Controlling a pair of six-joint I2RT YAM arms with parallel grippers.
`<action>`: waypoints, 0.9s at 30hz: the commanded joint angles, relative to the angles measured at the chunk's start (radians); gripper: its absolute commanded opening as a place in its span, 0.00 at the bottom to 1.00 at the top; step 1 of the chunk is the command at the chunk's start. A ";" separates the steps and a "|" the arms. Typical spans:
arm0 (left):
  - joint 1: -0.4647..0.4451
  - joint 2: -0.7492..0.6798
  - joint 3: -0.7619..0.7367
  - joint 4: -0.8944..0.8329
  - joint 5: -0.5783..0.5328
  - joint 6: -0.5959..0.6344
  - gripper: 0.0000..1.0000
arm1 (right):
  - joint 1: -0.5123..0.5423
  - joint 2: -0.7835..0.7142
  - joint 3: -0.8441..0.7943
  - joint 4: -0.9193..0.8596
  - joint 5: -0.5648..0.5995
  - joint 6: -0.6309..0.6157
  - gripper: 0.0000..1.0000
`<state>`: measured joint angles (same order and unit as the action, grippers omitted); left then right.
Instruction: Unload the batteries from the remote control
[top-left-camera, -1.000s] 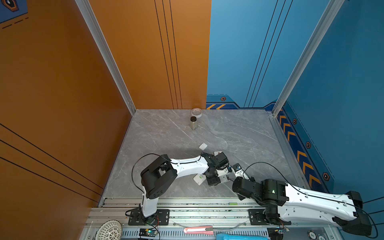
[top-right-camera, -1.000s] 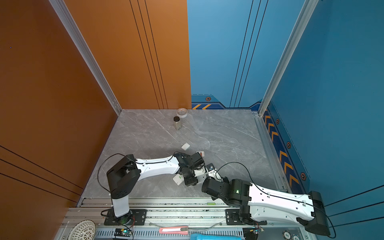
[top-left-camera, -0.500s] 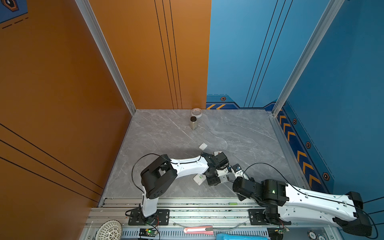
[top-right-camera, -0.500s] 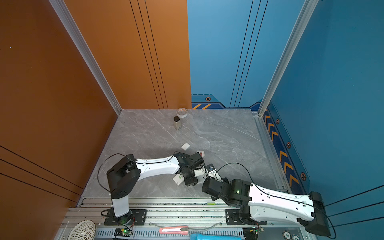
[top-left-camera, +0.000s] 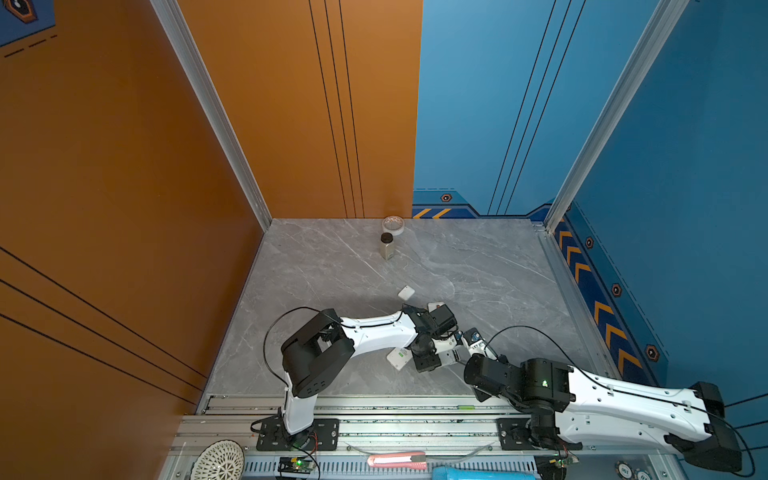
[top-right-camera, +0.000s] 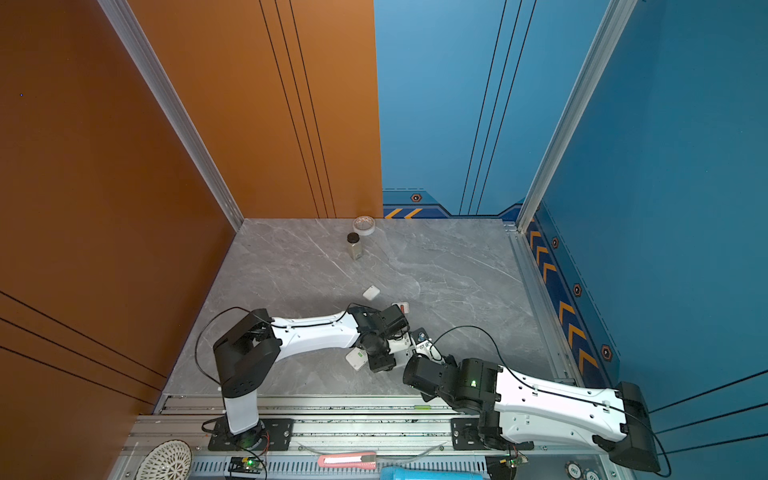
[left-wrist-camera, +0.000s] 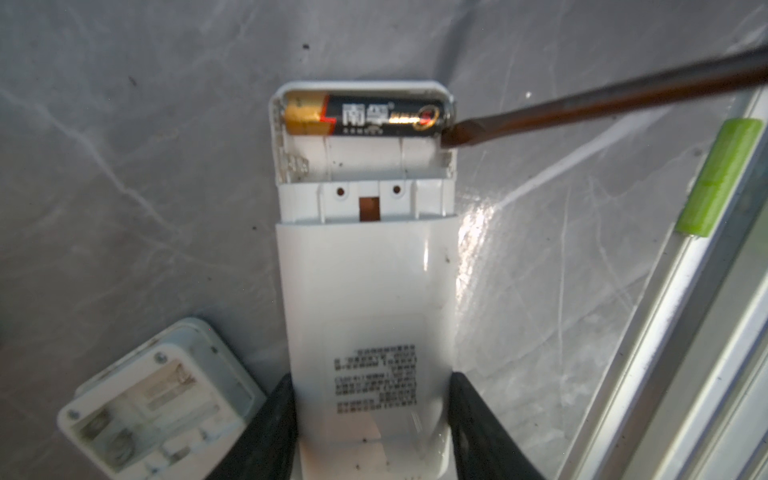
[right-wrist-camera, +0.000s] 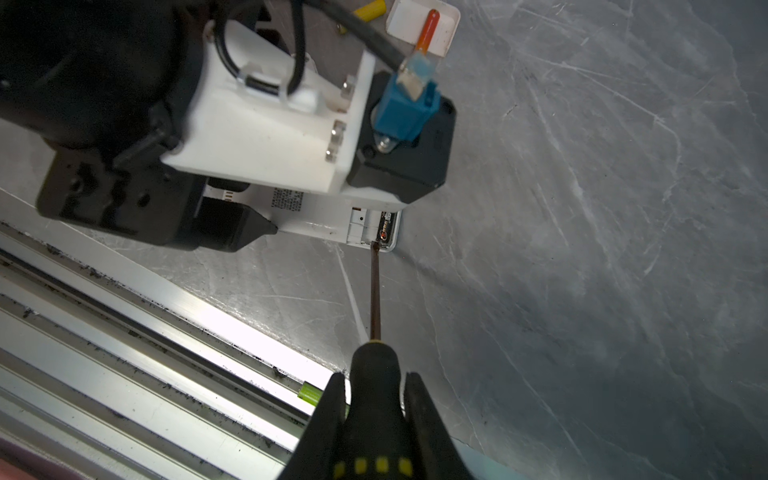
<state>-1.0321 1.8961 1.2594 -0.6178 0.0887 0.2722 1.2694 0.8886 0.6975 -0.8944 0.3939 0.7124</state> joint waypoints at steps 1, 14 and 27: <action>0.001 0.058 -0.058 -0.103 0.014 0.040 0.00 | -0.010 0.008 -0.023 -0.002 0.045 0.016 0.00; 0.003 0.057 -0.061 -0.107 0.022 0.042 0.00 | 0.023 0.073 -0.023 -0.016 0.110 0.046 0.00; 0.024 0.073 -0.031 -0.147 0.102 0.047 0.00 | 0.151 0.147 -0.023 -0.028 0.282 0.177 0.00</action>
<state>-1.0088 1.9018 1.2602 -0.6205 0.1383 0.2710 1.4151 1.0058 0.7086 -0.9058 0.5434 0.8326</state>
